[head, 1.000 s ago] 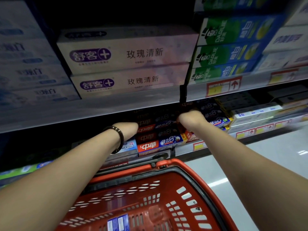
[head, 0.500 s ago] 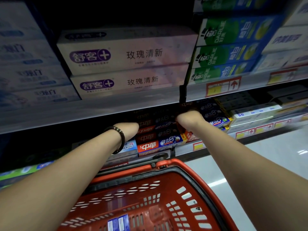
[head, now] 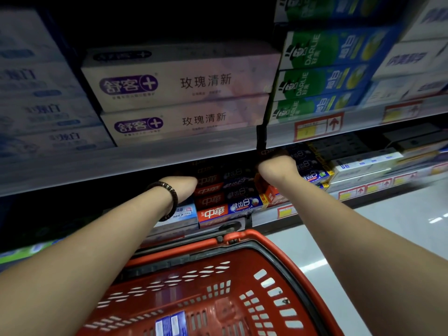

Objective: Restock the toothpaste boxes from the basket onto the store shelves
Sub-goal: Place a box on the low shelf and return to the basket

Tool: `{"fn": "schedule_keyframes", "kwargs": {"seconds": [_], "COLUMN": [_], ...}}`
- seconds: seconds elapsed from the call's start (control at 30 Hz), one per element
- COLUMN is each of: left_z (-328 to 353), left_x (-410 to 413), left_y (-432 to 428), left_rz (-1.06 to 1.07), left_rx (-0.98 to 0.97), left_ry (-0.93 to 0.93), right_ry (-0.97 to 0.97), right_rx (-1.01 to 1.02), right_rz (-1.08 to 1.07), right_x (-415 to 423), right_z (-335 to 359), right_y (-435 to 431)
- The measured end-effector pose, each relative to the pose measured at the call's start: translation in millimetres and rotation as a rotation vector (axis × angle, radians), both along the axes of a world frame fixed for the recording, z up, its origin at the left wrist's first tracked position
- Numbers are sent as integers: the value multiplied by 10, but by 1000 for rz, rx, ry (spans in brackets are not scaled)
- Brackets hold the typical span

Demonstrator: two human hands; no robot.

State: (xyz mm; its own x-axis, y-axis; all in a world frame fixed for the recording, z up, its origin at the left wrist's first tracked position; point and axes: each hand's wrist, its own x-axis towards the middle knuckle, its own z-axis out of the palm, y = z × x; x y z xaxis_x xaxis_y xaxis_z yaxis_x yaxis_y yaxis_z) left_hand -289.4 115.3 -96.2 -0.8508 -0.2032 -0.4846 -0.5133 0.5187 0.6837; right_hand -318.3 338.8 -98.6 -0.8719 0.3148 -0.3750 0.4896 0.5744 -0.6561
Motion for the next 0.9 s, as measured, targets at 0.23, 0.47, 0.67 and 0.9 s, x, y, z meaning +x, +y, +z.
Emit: {"fn": "schedule_keyframes", "kwargs": {"seconds": [0.23,0.47,0.67,0.9], "left_z": [150,414,679,961], "left_x": [119,426,851,1524], "left_y": [-60,-214,-444,-752], "left_rz": [7,-51,-36,13], "left_rx": [-30,26,122,176], "left_ry": [52,130,171,234], "right_ry": [142,125,163,235], "right_rx": [-133,-123,-96,-115], "right_rz": [-151,23,86,105], "right_x": [132,534,997,1548], "right_z": [39,311,695,1028], "right_y": [15,12,-8,-314]}}
